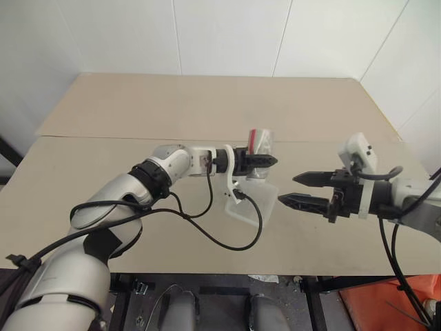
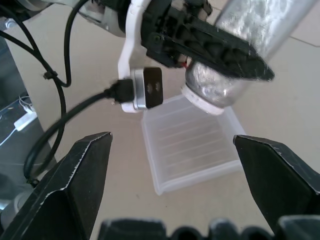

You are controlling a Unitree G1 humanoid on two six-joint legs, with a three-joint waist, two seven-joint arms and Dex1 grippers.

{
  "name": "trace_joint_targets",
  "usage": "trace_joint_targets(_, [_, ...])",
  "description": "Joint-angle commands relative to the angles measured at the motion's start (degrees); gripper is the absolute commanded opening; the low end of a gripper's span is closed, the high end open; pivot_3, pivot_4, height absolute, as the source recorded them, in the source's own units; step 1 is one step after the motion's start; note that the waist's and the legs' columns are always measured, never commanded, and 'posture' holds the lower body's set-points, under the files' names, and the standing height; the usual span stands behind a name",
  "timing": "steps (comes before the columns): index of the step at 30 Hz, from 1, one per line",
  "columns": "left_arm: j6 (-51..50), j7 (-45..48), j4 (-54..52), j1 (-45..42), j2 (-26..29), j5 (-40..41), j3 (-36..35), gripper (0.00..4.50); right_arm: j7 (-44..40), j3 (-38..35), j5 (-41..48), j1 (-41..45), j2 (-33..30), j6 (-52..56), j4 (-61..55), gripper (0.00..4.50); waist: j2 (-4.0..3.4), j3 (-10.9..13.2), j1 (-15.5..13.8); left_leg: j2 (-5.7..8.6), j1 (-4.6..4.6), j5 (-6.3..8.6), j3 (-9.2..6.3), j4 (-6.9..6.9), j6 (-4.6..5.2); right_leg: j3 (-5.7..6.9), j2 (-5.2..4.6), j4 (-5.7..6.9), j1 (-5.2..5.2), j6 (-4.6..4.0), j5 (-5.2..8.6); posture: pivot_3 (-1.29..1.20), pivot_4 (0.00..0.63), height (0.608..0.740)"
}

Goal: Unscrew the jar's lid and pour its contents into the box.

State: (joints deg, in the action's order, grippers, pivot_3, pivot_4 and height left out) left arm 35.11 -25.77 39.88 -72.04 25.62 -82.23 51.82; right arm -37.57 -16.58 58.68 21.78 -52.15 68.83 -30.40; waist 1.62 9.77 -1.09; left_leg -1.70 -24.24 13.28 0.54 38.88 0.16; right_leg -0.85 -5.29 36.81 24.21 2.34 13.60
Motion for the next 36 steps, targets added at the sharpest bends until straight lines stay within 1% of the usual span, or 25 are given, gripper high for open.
trace_joint_targets(1, [4.56, 12.95, 1.47, 3.59, -0.66, 19.99, -9.62, 1.91, 0.85, -2.11, 1.29, 0.11, -0.09, -1.42, -1.76, 4.49, -0.01, 0.0, 0.21, -0.01, 0.0, 0.0, 0.0, 0.0, 0.0, 0.0, 0.0, 0.05, 0.0, 0.0, 0.0, 0.0, 0.15, 0.74])
trace_joint_targets(3, [1.0, 29.54, 0.02, 7.15, -1.69, 37.61, -17.33, 1.91, 1.21, -2.4, 1.58, -0.18, -0.12, -1.56, -1.65, 4.49, -0.01, -0.01, 0.44, -0.03, 0.0, 0.0, 0.0, 0.03, 0.0, 0.01, 0.0, 0.19, 0.0, -0.01, -0.01, 0.0, 0.15, 0.74])
trace_joint_targets(4, [-2.1, 35.85, -1.31, 8.23, -2.08, 43.55, -20.39, 1.91, 1.26, -2.56, 1.64, -0.41, -0.22, -1.71, -1.71, 4.49, -0.01, -0.01, 0.47, -0.04, 0.0, 0.0, 0.01, 0.05, 0.0, 0.01, 0.01, 0.23, 0.0, -0.02, 0.0, 0.0, 0.15, 0.74])
trace_joint_targets(5, [-7.54, 42.58, -3.1, 9.47, -3.3, 51.6, -24.75, 1.91, 1.45, -2.65, 1.74, -0.48, -0.2, -1.8, -1.63, 4.49, -0.01, -0.01, 0.5, -0.05, -0.01, 0.0, 0.01, 0.06, 0.0, 0.01, 0.02, 0.24, 0.01, -0.02, -0.01, 0.0, 0.15, 0.74])
trace_joint_targets(6, [-11.65, 46.29, -4.66, 10.3, -4.34, 56.65, -27.91, 1.91, 1.58, -2.81, 1.87, -0.6, -0.21, -1.87, -1.56, 4.49, -0.01, -0.01, 0.52, -0.05, -0.01, 0.0, 0.0, 0.09, 0.0, 0.02, 0.02, 0.24, 0.01, -0.02, -0.01, 0.0, 0.15, 0.74])
trace_joint_targets(7, [-18.04, 49.77, -6.83, 11.2, -5.94, 61.87, -31.42, 1.91, 1.67, -2.9, 2.0, -0.68, -0.21, -1.91, -1.46, 4.49, -0.01, -0.01, 0.54, -0.05, 0.0, 0.0, 0.01, 0.09, 0.0, 0.02, 0.02, 0.25, 0.0, -0.02, 0.0, 0.0, 0.15, 0.74])
trace_joint_targets(8, [-24.45, 51.64, -9.2, 11.99, -7.26, 65.63, -34.68, 1.91, 1.69, -2.89, 2.07, -0.71, -0.21, -2.02, -1.4, 4.49, -0.01, -0.01, 0.58, -0.05, -0.01, 0.0, -0.01, 0.09, 0.0, 0.03, 0.03, 0.23, -0.01, -0.02, -0.01, 0.0, 0.15, 0.74])
trace_joint_targets(9, [-28.29, 51.22, -10.8, 12.38, -7.86, 66.03, -36.33, 1.91, 1.78, -2.77, 2.12, -0.58, -0.14, -2.13, -1.27, 4.49, -0.01, -0.01, 0.54, -0.05, -0.01, 0.0, -0.03, 0.11, 0.0, 0.04, 0.03, 0.22, -0.03, -0.01, 0.0, 0.0, 0.15, 0.74])
trace_joint_targets(10, [-35.39, 55.02, -12.26, 12.26, -8.5, 69.68, -38.49, 1.91, 1.95, -2.67, 2.3, -0.36, 0.06, -2.16, -1.01, 4.49, -0.01, -0.01, 0.53, -0.03, -0.01, 0.0, -0.05, 0.1, 0.0, 0.05, 0.02, 0.23, -0.06, -0.01, 0.0, 0.0, 0.15, 0.74])
trace_joint_targets(11, [-43.87, 59.91, -13.01, 11.97, -8.99, 75.28, -41.34, 1.91, 2.07, -2.67, 2.52, -0.31, 0.31, -2.27, -0.85, 4.49, -0.02, -0.01, 0.6, -0.03, 0.0, 0.0, -0.06, 0.1, 0.01, 0.05, 0.03, 0.2, -0.08, -0.01, 0.0, 0.0, 0.15, 0.74])
trace_joint_targets(12, [-51.0, 60.2, -13.83, 12.5, -10.08, 79.3, -44.83, 1.91, 2.28, -2.58, 2.63, -0.29, 0.61, -2.4, -0.78, 4.49, -0.02, -0.02, 0.68, -0.02, 0.02, 0.0, -0.07, 0.11, 0.01, 0.05, 0.04, 0.22, -0.12, 0.0, 0.0, 0.0, 0.15, 0.74])
trace_joint_targets(14, [-62.17, 60.0, -14.33, 13.27, -11.22, 84.3, -49.56, 1.91, 2.51, -2.46, 2.56, -0.48, 1.08, -2.75, -0.88, 4.49, -0.02, -0.01, 0.95, -0.03, 0.07, 0.0, -0.09, 0.13, 0.01, 0.05, 0.06, 0.21, -0.14, 0.0, 0.0, 0.0, 0.15, 0.74])
trace_joint_targets(15, [-66.18, 59.88, -14.23, 13.43, -11.35, 85.54, -50.78, 1.91, 2.57, -2.45, 2.48, -0.59, 1.24, -2.9, -0.98, 4.49, -0.02, -0.01, 1.15, -0.03, 0.08, 0.0, -0.09, 0.14, 0.01, 0.05, 0.06, 0.19, -0.13, 0.01, 0.01, 0.0, 0.15, 0.74])
trace_joint_targets(16, [-68.03, 60.2, -14.4, 15.43, -11.07, 86.59, -51.65, 1.91, 2.83, -2.28, 2.38, -0.73, 1.64, -3.14, -1.25, 4.49, -0.03, -0.02, 1.38, -0.03, 0.1, 0.0, -0.11, 0.13, 0.01, 0.04, 0.07, 0.2, -0.14, 0.01, 0.01, 0.0, 0.15, 0.74])
trace_joint_targets(18, [-69.45, 60.32, -17.99, 20.02, -10.63, 87.46, -51.87, 1.91, 3.45, -1.97, 2.51, -0.79, 2.24, -3.4, -1.78, 4.49, -0.03, -0.02, 1.99, -0.03, 0.13, 0.0, -0.12, 0.1, 0.01, 0.02, 0.08, 0.22, -0.16, 0.0, 0.01, 0.0, 0.15, 0.74])
trace_joint_targets(21, [-70.22, 59.12, -22.62, 22.51, -10.68, 87.63, -51.34, 1.91, 3.64, -2.16, 2.9, -0.81, 2.44, -3.66, -1.99, 4.49, 0.01, 0.0, 1.86, -0.04, 0.09, -0.01, -0.13, 0.1, 0.01, -0.03, 0.09, 0.29, -0.08, -0.01, 0.0, 0.0, 0.15, 0.74])
trace_joint_targets(24, [-69.93, 57.68, -22.77, 22.8, -10.63, 87.04, -50.91, 1.91, 3.64, -1.95, 2.68, -0.81, 2.37, -4.03, -1.85, 4.49, -0.01, -0.01, 1.23, -0.01, 0.13, 0.0, -0.17, 0.13, 0.01, 0.04, 0.05, 0.16, -0.19, -0.01, 0.0, 0.0, 0.15, 0.74])
trace_joint_targets(25, [-67.83, 57.03, -22.2, 22.51, -10.29, 85.76, -50.05, 1.91, 3.61, -1.8, 2.5, -0.73, 2.28, -4.14, -1.72, 4.49, -0.01, -0.01, 1.09, -0.01, 0.13, 0.0, -0.17, 0.13, 0.0, 0.04, 0.05, 0.14, -0.2, -0.01, 0.0, 0.0, 0.15, 0.74])
trace_joint_targets(26, [-62.59, 55.69, -21.7, 22.21, -9.38, 82.78, -48.09, 1.91, 3.44, -1.67, 2.25, -0.63, 2.1, -4.35, -1.66, 4.49, -0.01, -0.01, 1.04, 0.0, 0.14, 0.0, -0.17, 0.13, 0.01, 0.04, 0.05, 0.11, -0.21, -0.01, 0.0, 0.0, 0.15, 0.74])
trace_joint_targets(27, [-55.17, 54.53, -21.25, 21.87, -7.63, 78.56, -44.97, 1.91, 3.34, -1.64, 2.19, -0.44, 1.95, -4.41, -1.58, 4.49, -0.01, -0.01, 0.97, -0.01, 0.14, 0.0, -0.17, 0.12, 0.01, 0.04, 0.06, 0.06, -0.2, -0.02, 0.0, 0.0, 0.15, 0.74])
trace_joint_targets(29, [-36.38, 47.73, -19.1, 20.13, -2.46, 65.98, -36.8, 1.91, 3.09, -1.7, 2.05, 0.04, 1.6, -4.53, -1.39, 4.49, -0.01, -0.01, 0.82, -0.01, 0.11, 0.0, -0.16, 0.09, 0.0, 0.02, 0.07, 0.03, -0.14, -0.02, -0.01, 0.0, 0.15, 0.74])
trace_joint_targets(30, [-28.09, 44.97, -17.39, 18.59, -0.04, 61.08, -33.51, 1.91, 2.96, -1.64, 1.8, 0.19, 1.47, -4.7, -1.34, 4.49, -0.01, -0.01, 0.8, -0.01, 0.1, 0.0, -0.14, 0.08, 0.0, 0.0, 0.07, 0.02, -0.1, -0.03, -0.01, 0.0, 0.15, 0.74])
trace_joint_targets(31, [-19.74, 39.9, -15.17, 15.35, 2.6, 54.4, -29.64, 1.91, 2.84, -1.61, 1.54, 0.5, 1.28, -4.85, -1.16, 4.49, 0.0, 0.0, 0.67, -0.01, 0.1, 0.0, -0.13, 0.07, 0.0, -0.02, 0.08, 0.01, -0.1, -0.04, -0.02, 0.0, 0.15, 0.74])
trace_joint_targets(33, [-9.25, 31.34, -10.31, 9.5, 5.79, 44.25, -23.89, 1.91, 2.59, -1.49, 1.14, 0.85, 1.01, -5.13, -0.94, 4.49, 0.01, 0.0, 0.22, 0.01, 0.08, 0.0, -0.13, 0.07, 0.0, -0.01, 0.06, -0.03, -0.11, -0.06, -0.04, 0.0, 0.15, 0.74])
trace_joint_targets(36, [0.78, 20.28, -4.86, 2.08, 8.57, 30.17, -15.52, 1.91, 2.31, -0.92, 0.29, 1.34, 0.52, -5.6, -0.72, 4.49, -0.01, -0.01, -0.38, 0.05, 0.07, 0.0, -0.13, 0.08, 0.0, 0.04, 0.0, -0.12, -0.19, -0.04, -0.03, 0.0, 0.15, 0.74])
